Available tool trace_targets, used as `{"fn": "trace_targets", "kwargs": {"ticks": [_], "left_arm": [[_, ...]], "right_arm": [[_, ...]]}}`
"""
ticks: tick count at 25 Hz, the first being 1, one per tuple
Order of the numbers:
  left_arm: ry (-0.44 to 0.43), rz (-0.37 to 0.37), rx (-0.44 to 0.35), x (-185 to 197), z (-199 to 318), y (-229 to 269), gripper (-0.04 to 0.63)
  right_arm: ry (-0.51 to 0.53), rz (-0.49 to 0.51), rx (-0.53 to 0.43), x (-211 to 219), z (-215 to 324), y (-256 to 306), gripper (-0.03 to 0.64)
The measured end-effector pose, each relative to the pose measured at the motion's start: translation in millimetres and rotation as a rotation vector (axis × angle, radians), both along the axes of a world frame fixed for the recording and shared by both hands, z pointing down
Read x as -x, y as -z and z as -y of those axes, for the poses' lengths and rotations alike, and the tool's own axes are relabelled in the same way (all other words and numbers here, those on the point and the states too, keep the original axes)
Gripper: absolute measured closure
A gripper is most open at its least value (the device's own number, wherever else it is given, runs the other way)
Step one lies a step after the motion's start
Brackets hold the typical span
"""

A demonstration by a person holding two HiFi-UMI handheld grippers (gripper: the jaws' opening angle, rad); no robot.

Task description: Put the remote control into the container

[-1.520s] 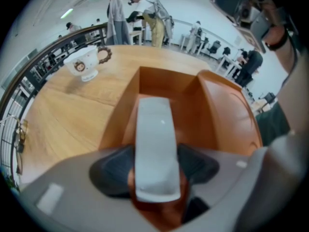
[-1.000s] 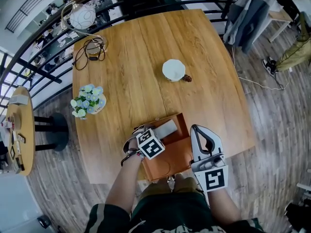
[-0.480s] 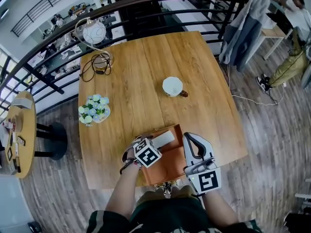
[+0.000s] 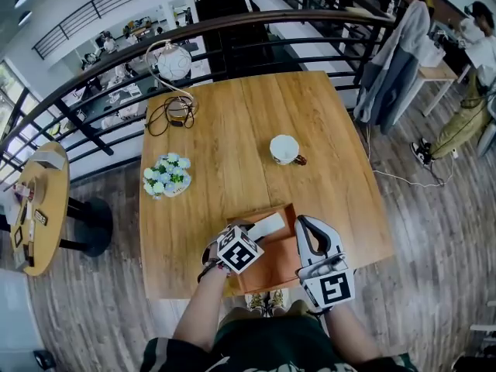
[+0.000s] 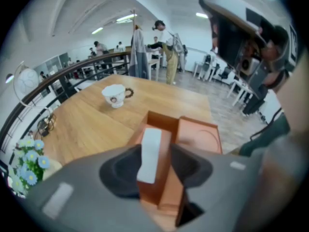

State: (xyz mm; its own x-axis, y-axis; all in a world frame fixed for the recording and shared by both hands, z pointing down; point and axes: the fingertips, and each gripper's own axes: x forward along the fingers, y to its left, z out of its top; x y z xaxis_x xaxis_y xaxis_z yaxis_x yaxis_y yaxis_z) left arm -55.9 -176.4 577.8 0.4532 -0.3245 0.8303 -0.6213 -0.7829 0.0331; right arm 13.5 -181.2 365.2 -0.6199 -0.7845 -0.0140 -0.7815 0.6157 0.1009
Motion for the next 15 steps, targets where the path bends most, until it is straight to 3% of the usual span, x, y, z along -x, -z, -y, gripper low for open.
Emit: {"fn": "trace_targets", "kwargs": {"ticks": [5, 11, 15], "left_arm": [[0.048, -0.05, -0.083, 4, -4, 34, 0.445], [0.109, -0.16, -0.216, 6, -13, 95, 0.525], [0.152, -0.243, -0.308, 13, -12, 135, 0.539]], "right_arm": [[0.021, 0.045, 0.012, 5, -8, 9, 0.6], [0.05, 0.043, -0.033, 12, -18, 28, 0.6], [0.077, 0.048, -0.056, 21, -20, 37, 0.6]]}}
